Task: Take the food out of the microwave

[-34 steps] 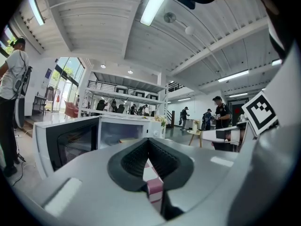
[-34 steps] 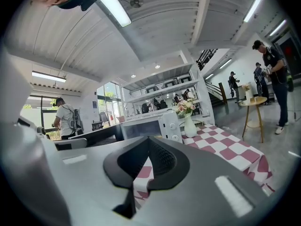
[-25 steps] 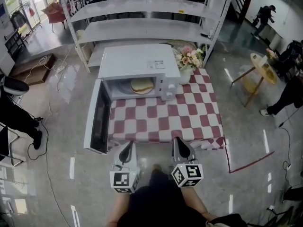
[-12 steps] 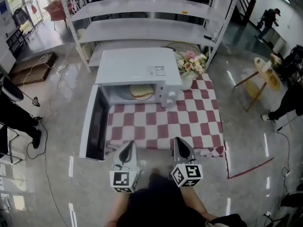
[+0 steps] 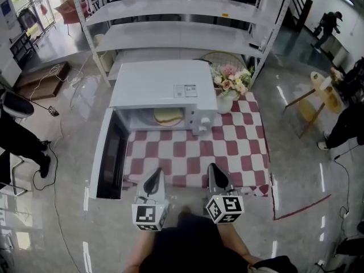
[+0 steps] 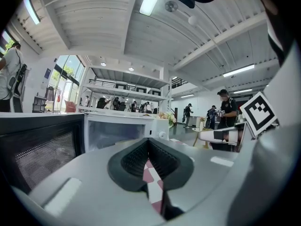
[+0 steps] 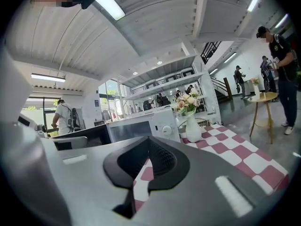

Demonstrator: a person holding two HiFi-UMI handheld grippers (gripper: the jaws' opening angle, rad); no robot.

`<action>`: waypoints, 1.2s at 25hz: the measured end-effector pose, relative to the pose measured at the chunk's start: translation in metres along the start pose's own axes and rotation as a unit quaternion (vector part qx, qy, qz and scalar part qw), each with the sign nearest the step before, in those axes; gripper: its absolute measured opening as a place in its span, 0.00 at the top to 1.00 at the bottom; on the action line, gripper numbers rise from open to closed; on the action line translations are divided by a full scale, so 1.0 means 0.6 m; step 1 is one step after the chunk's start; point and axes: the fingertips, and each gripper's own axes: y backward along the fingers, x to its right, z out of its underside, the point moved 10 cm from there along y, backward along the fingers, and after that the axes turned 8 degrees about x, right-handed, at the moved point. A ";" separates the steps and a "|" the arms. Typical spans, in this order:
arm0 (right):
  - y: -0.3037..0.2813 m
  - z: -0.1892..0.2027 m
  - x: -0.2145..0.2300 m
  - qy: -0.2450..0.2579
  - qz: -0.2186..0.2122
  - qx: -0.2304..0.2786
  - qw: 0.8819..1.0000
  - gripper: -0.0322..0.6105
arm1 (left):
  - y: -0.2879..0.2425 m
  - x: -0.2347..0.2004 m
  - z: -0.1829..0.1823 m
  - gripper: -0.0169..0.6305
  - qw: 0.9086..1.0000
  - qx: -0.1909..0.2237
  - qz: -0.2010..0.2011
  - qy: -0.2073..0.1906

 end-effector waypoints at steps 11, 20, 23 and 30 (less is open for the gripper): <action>-0.031 0.008 0.041 -0.008 -0.013 -0.006 1.000 0.95 | -0.037 0.016 0.015 0.96 1.000 -0.004 -0.010 -0.006; -0.034 0.007 0.049 -0.015 -0.023 -0.006 1.000 0.95 | -0.040 0.024 0.012 0.96 1.000 -0.001 -0.020 -0.009; -0.034 0.011 0.054 -0.020 -0.022 -0.009 1.000 0.95 | -0.039 0.027 0.015 0.96 1.000 -0.002 -0.023 -0.009; -0.037 0.018 0.053 -0.027 -0.029 -0.018 0.999 0.95 | -0.035 0.027 0.013 0.96 0.999 -0.004 -0.035 -0.013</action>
